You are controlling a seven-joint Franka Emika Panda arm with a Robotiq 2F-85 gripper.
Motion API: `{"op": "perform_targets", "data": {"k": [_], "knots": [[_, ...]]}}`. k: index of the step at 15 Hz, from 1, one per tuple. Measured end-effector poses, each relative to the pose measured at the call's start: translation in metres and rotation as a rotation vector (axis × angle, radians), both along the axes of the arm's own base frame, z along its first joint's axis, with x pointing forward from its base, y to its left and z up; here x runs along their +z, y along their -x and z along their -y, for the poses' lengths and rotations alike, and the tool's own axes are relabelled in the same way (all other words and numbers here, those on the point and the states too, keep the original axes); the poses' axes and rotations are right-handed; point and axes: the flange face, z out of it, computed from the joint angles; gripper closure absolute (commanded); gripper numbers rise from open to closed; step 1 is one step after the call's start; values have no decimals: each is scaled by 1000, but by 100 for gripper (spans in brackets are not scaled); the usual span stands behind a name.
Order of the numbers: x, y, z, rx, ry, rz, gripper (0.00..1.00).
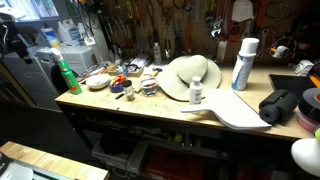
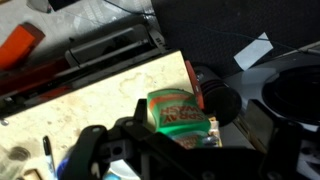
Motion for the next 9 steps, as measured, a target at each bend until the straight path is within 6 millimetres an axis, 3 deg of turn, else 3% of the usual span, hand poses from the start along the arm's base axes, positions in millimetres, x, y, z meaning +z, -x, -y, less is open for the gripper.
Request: {"op": "perform_targets", "data": {"k": [4,7,9], "knots": [[-36,8,60,-85,-44,-178,0],[-64,5,107,-240,-66,-200,0],[-76,2,122,-296,-65,-198,0]]}}
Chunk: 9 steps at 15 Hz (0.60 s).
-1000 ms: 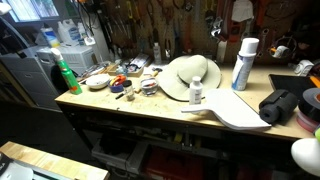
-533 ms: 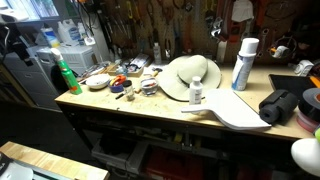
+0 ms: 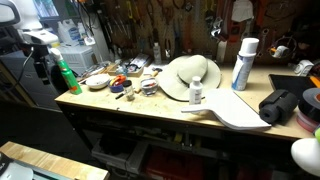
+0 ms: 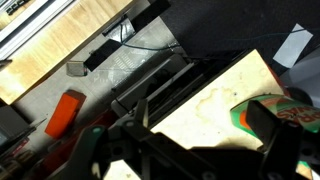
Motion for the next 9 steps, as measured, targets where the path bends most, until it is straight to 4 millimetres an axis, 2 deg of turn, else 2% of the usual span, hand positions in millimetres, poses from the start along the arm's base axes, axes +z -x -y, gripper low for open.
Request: {"op": "perform_targets", "data": {"k": [5,7,9], "knots": [[-1,-6,0,-29,3,18,0],[4,-26,8,-72,38,142,0],[10,-49,28,-101,96,277,0]]}}
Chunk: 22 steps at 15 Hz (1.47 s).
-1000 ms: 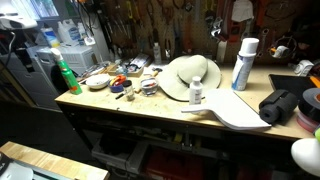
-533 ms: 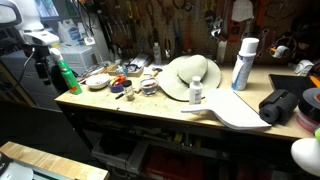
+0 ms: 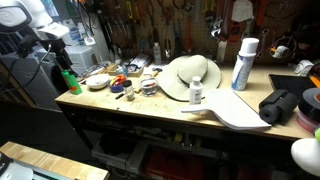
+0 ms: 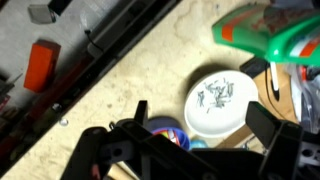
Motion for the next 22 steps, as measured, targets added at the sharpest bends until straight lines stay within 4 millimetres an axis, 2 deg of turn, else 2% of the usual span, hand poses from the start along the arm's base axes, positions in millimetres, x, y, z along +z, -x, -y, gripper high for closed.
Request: {"op": "perform_targets", "data": {"k": [3,6,11,15,18,19,20,22], "knots": [[5,-30,36,-15,133,152,0],[-7,-46,64,-85,230,174,0],[-13,-53,65,-88,233,157,0],[-49,-54,76,20,281,32,0],[-68,-66,82,68,271,-10,0],[-73,-73,81,85,261,-17,8],[-76,-79,80,99,250,-20,23],[-81,-93,76,122,225,-22,39]]}}
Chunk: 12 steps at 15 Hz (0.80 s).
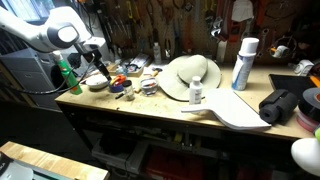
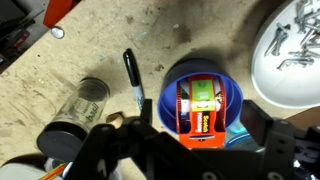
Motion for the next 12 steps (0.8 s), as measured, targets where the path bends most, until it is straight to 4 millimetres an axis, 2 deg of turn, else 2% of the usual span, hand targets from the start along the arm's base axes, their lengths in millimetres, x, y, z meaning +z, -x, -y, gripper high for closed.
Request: {"op": "perform_targets", "data": {"k": [3,5,10,12], "knots": [[-7,-14,-4,21,-19,-10,40],[-12,-22,-5,33,-21,-17,34],[-19,-35,-1,37,-20,-22,33],[-22,-38,4,34,-19,-27,42]]}}
